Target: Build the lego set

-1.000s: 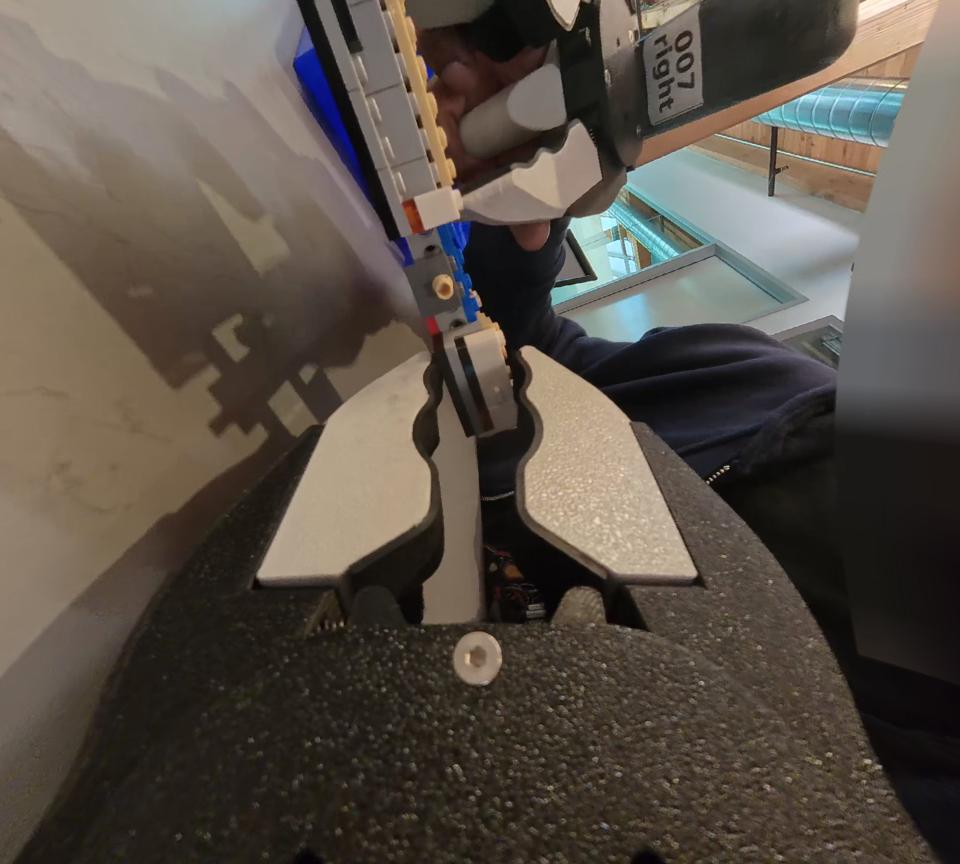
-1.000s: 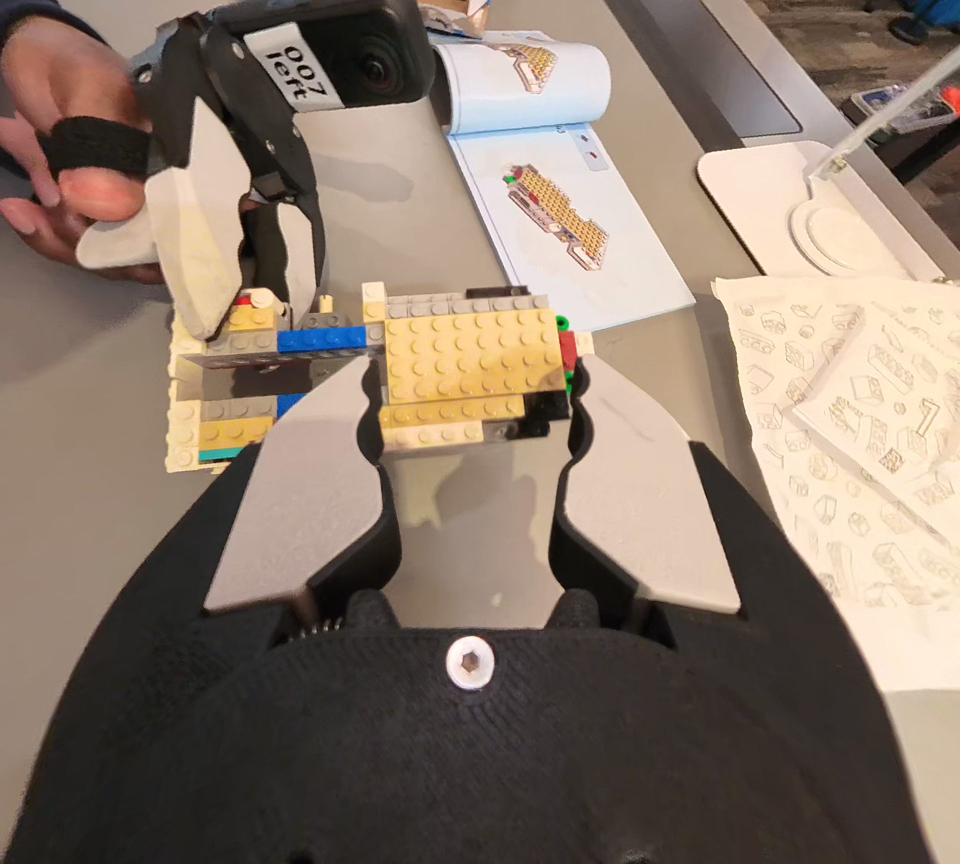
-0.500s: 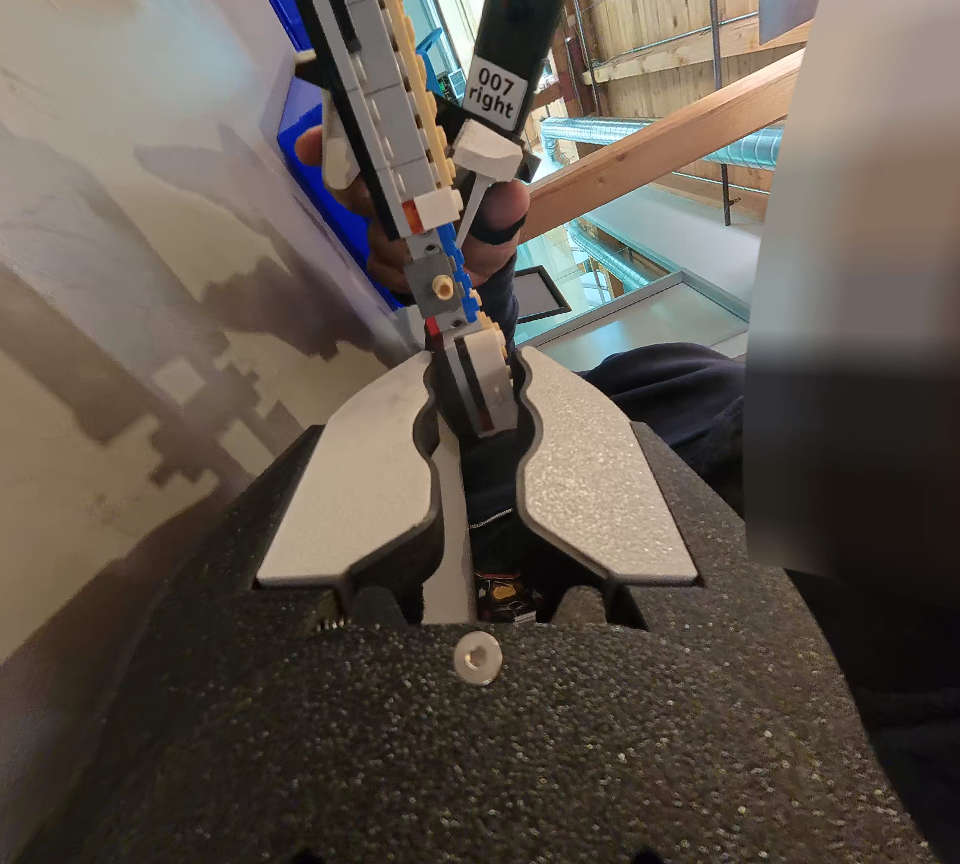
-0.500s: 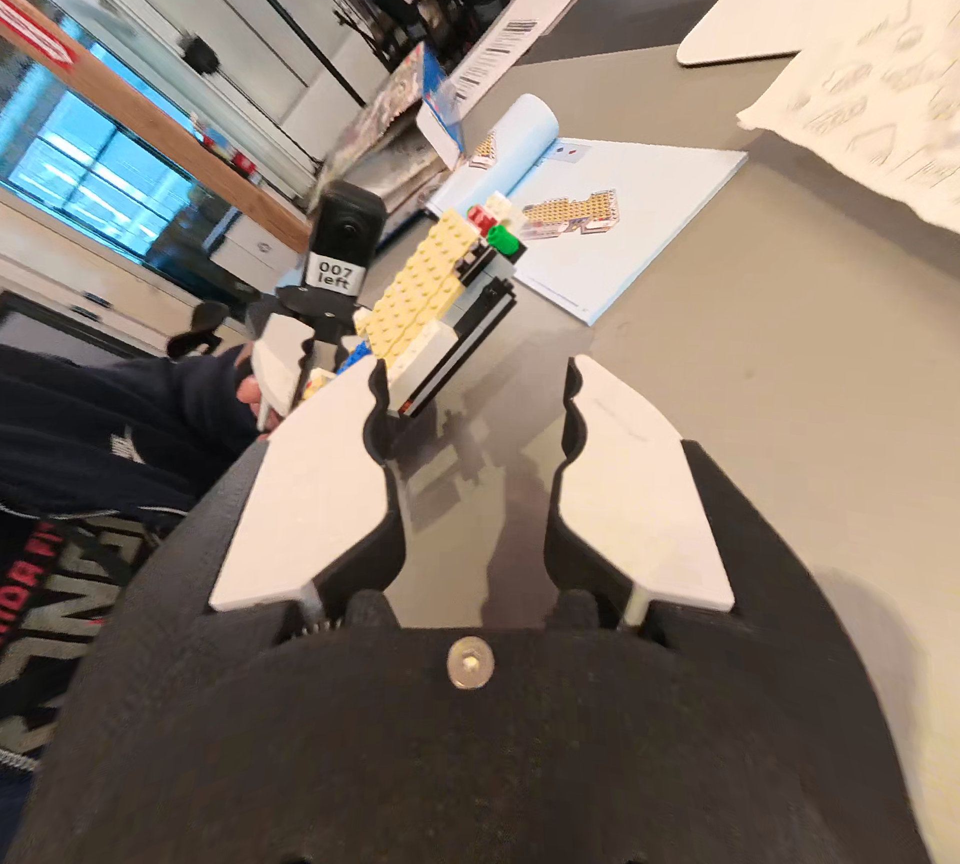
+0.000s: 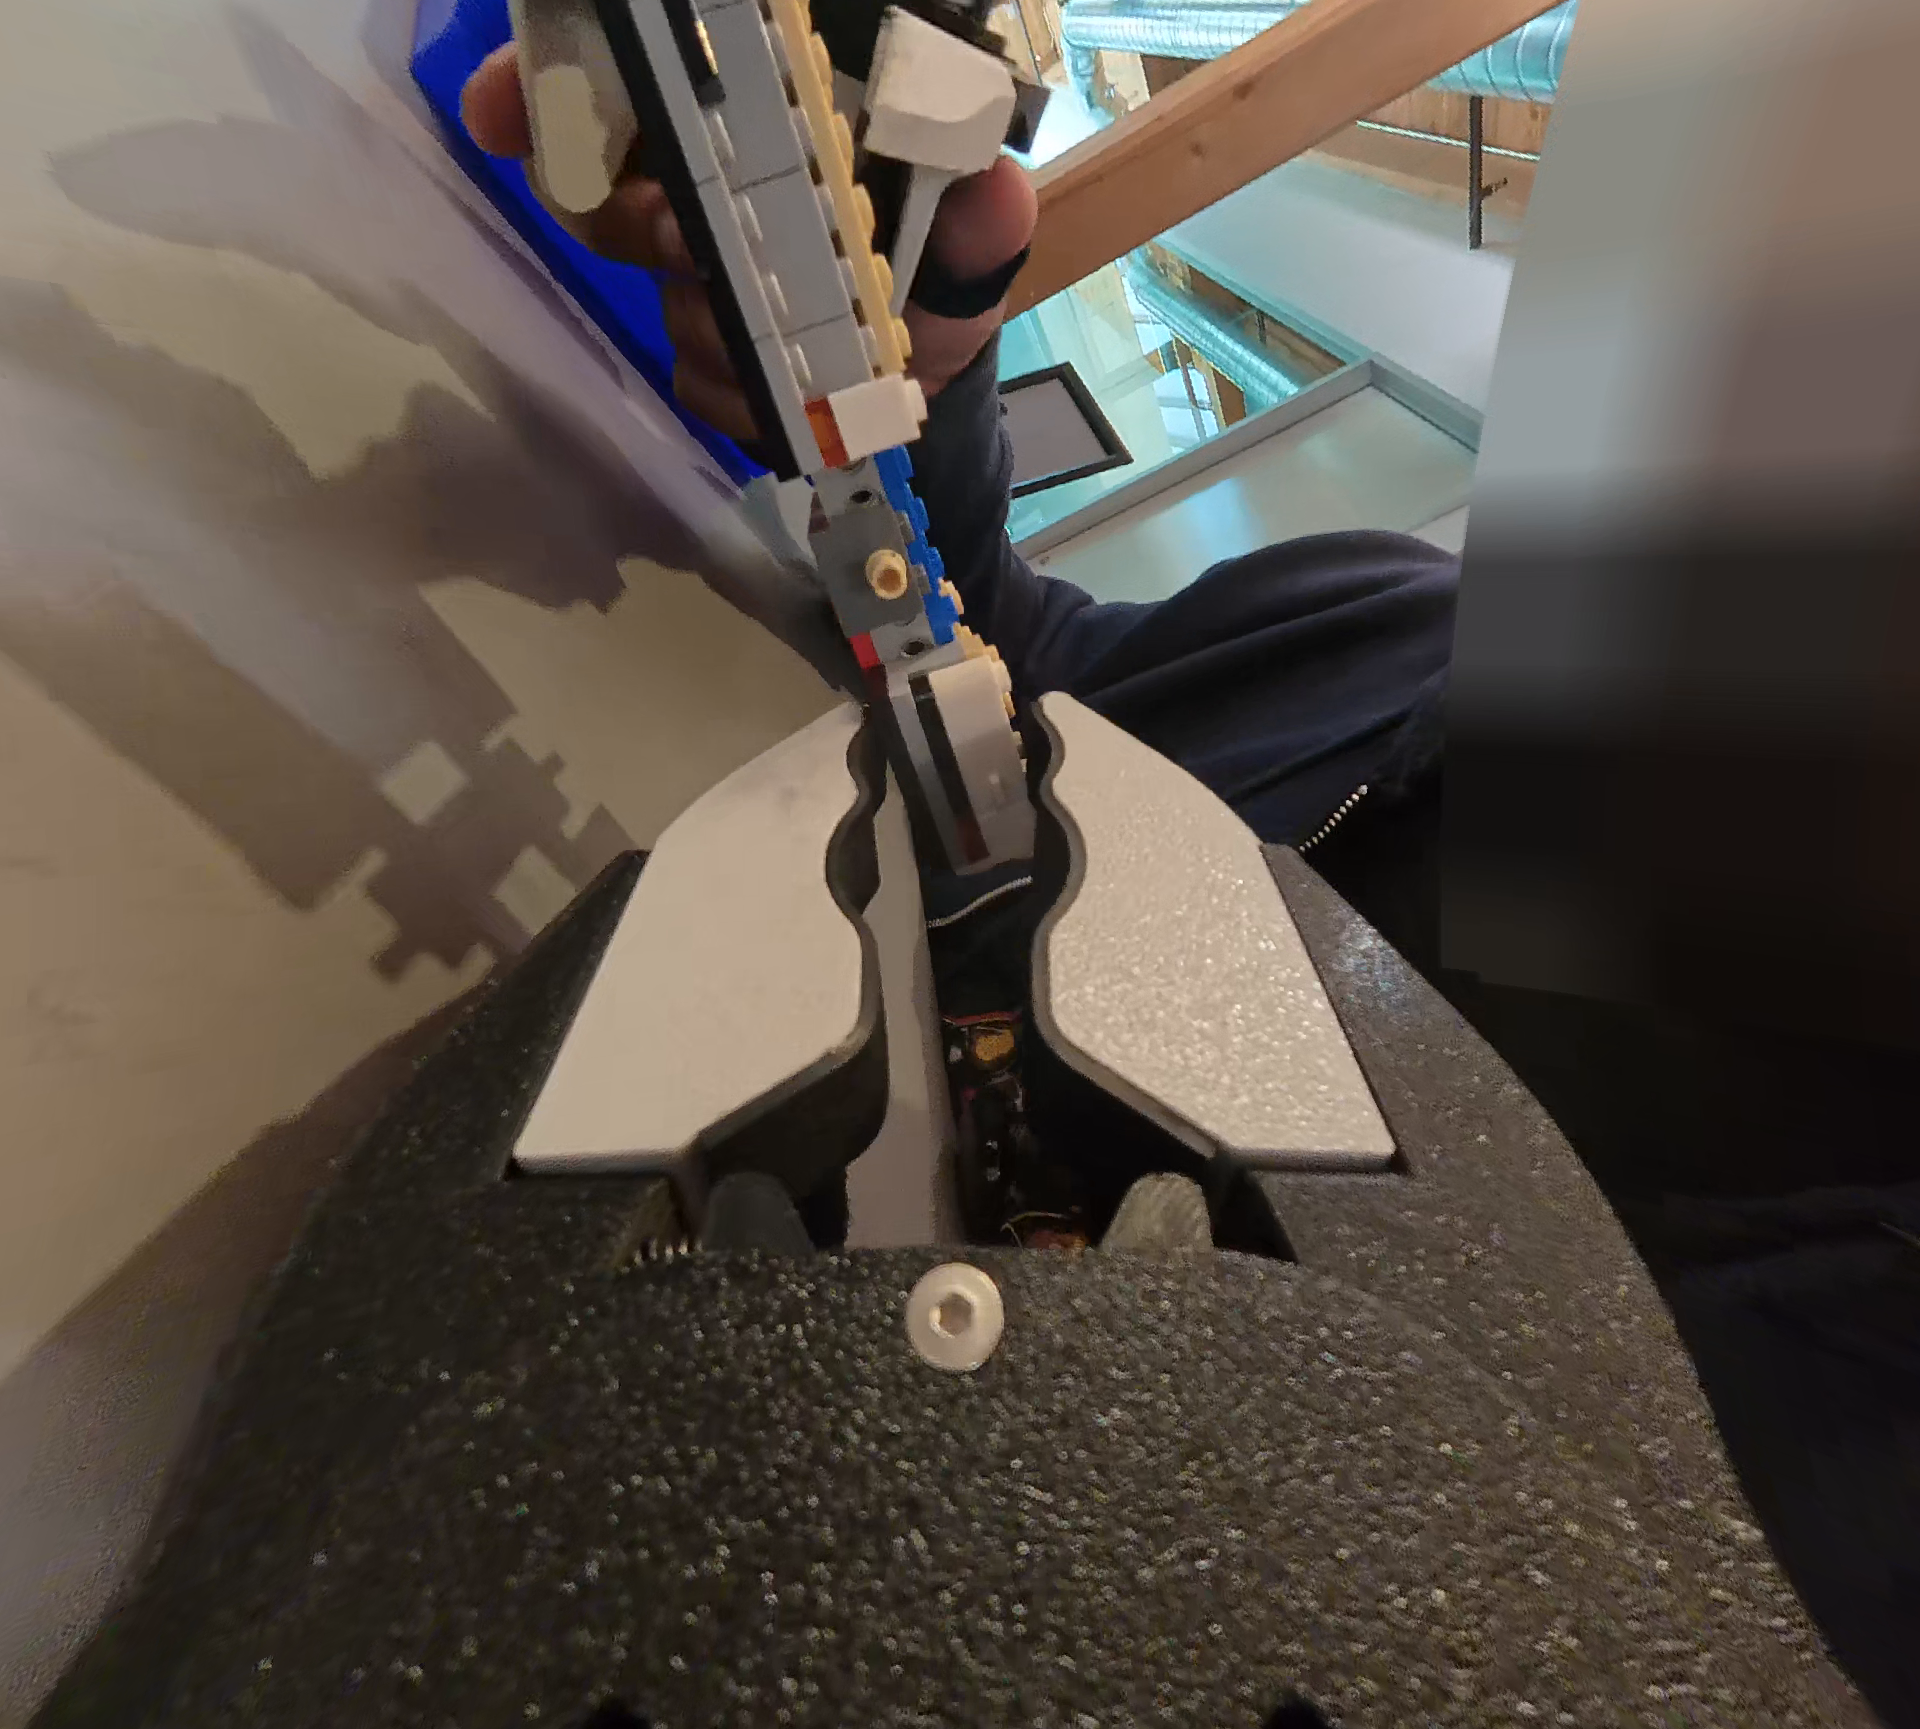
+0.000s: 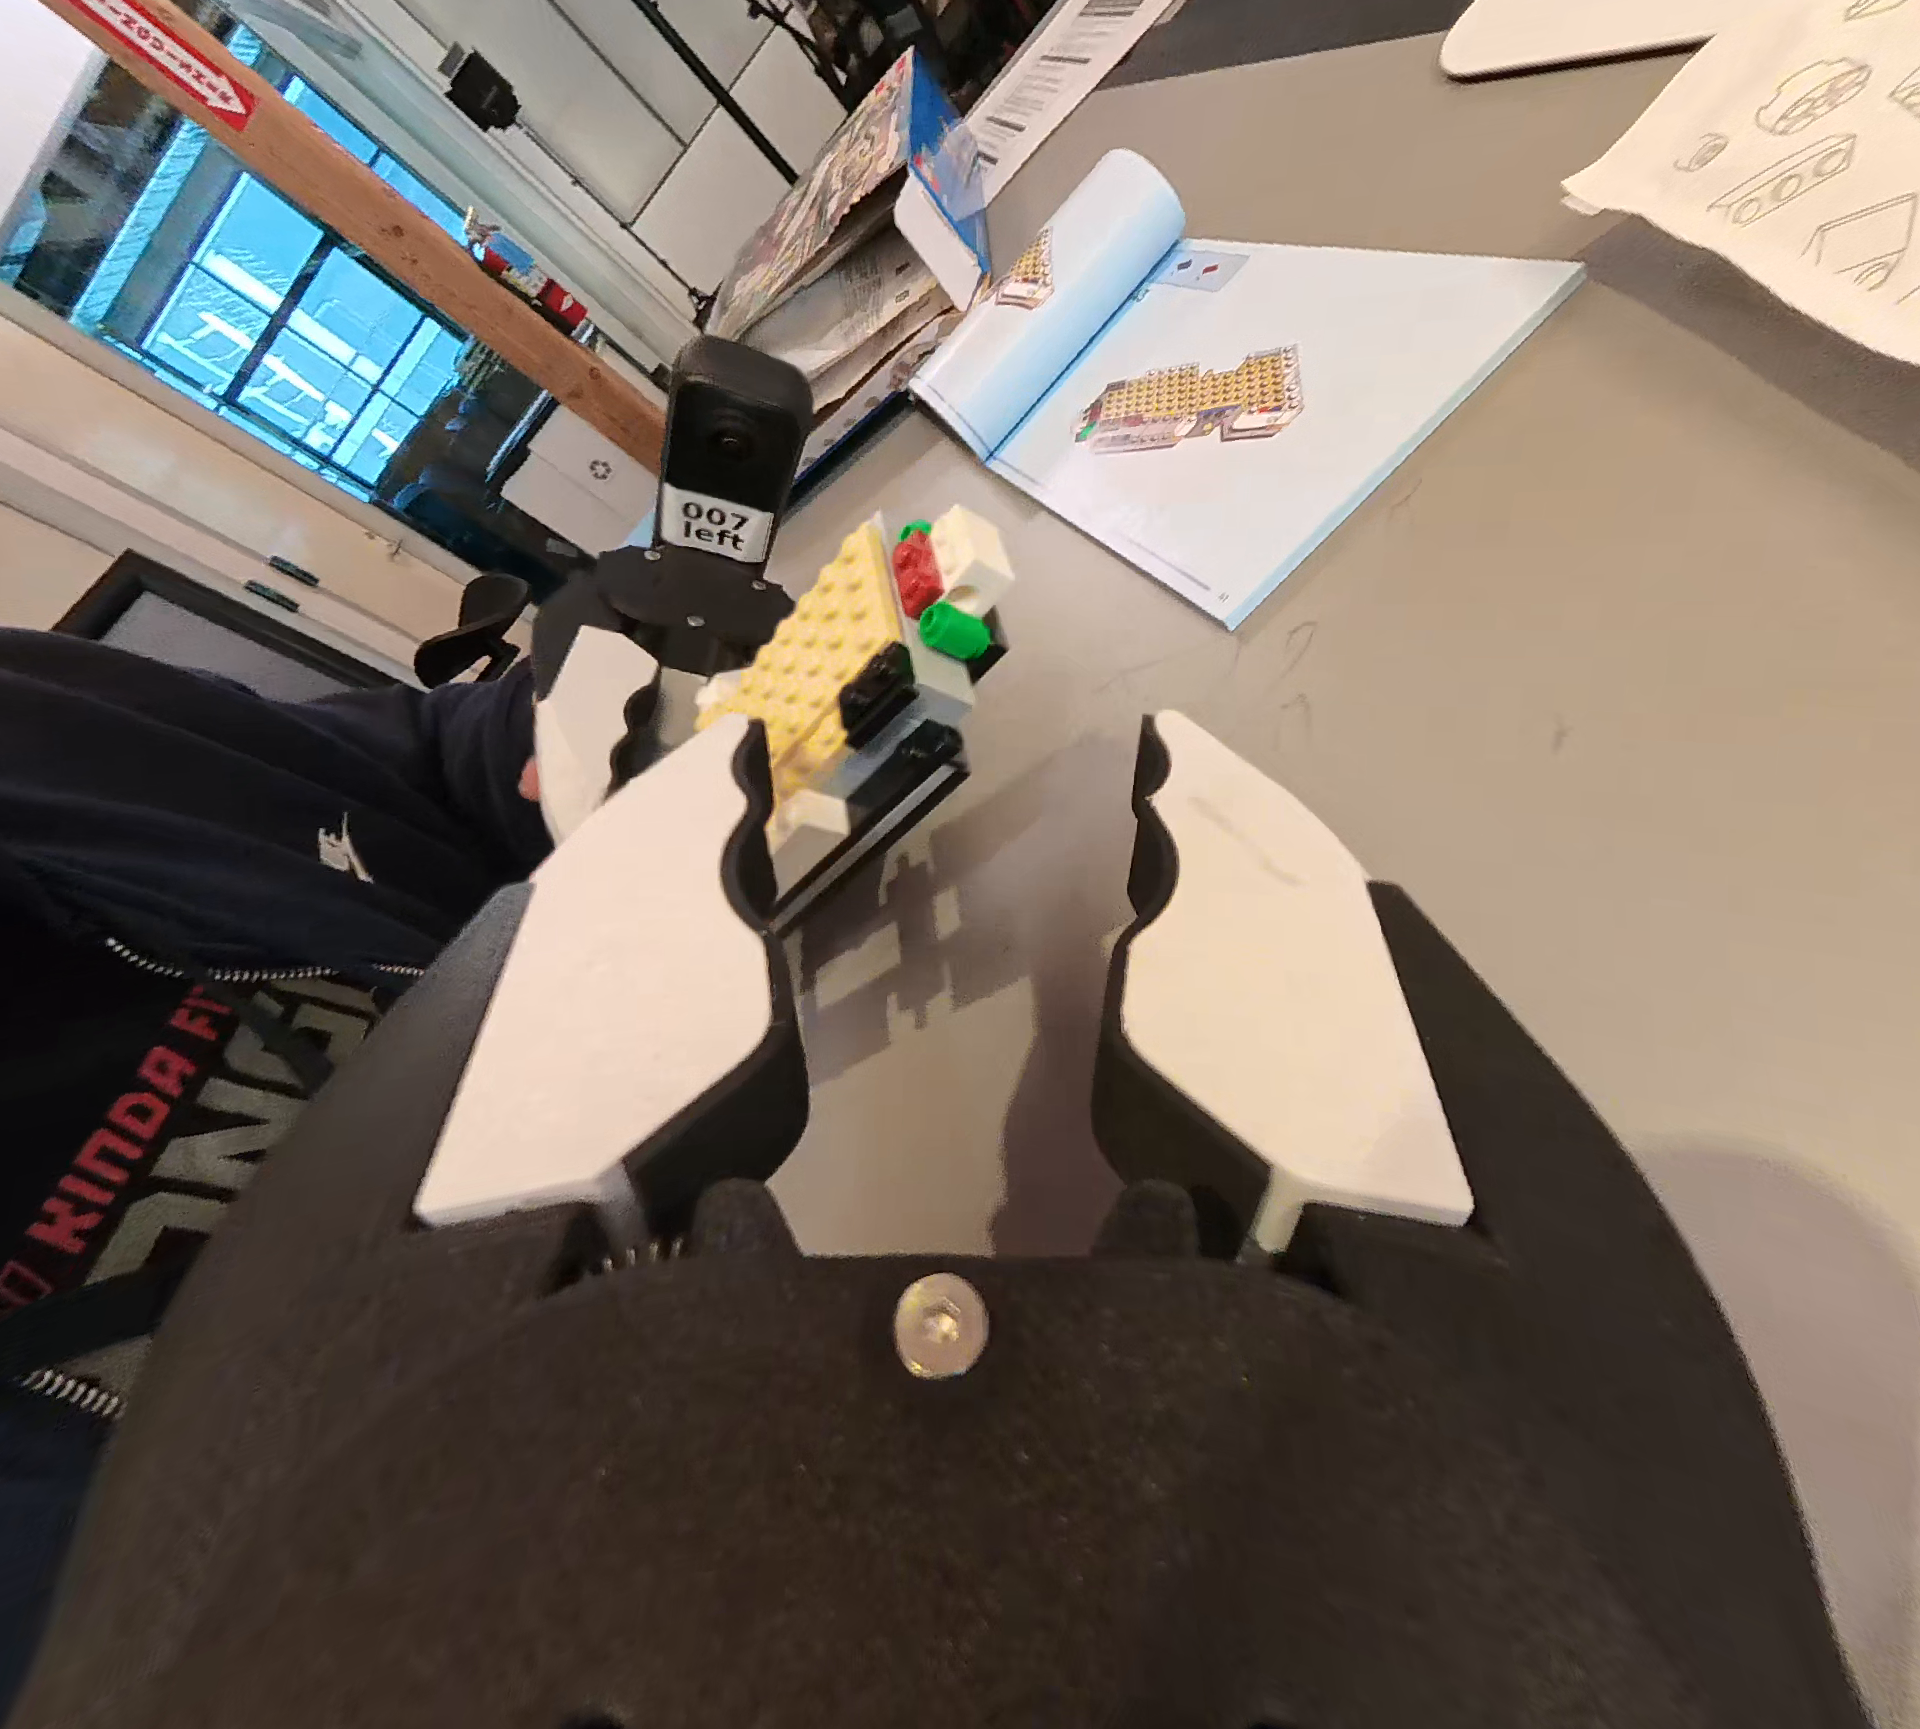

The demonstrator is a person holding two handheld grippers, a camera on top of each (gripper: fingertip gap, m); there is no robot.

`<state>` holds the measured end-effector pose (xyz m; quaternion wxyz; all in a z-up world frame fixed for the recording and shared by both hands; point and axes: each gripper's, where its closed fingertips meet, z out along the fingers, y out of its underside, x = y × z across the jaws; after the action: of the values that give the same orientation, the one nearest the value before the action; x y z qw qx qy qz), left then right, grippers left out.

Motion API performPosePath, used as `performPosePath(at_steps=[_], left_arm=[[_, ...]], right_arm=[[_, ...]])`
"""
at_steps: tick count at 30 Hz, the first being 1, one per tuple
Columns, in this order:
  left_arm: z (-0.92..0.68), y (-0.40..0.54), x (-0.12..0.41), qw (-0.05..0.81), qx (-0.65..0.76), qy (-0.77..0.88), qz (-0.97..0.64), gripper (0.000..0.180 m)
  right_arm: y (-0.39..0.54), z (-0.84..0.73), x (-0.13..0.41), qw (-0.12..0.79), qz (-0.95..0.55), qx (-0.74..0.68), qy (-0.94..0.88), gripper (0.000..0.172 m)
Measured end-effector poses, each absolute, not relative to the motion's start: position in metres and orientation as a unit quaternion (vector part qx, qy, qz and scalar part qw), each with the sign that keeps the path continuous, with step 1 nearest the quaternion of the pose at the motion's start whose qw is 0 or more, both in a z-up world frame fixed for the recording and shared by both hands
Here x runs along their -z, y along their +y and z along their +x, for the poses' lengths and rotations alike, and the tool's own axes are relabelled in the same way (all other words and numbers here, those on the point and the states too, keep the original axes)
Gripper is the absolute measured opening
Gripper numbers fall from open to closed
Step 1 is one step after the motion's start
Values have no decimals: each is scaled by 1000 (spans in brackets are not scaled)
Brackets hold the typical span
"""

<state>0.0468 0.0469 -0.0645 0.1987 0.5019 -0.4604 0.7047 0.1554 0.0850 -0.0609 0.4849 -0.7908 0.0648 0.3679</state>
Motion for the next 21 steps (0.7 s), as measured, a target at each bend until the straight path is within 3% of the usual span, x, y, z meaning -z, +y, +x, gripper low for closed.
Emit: performPosePath(at_steps=[21], left_arm=[[-58,32,92,323,-559,-627,436,25]], right_arm=[[27,61,87,349,-798,-491,-31,64]])
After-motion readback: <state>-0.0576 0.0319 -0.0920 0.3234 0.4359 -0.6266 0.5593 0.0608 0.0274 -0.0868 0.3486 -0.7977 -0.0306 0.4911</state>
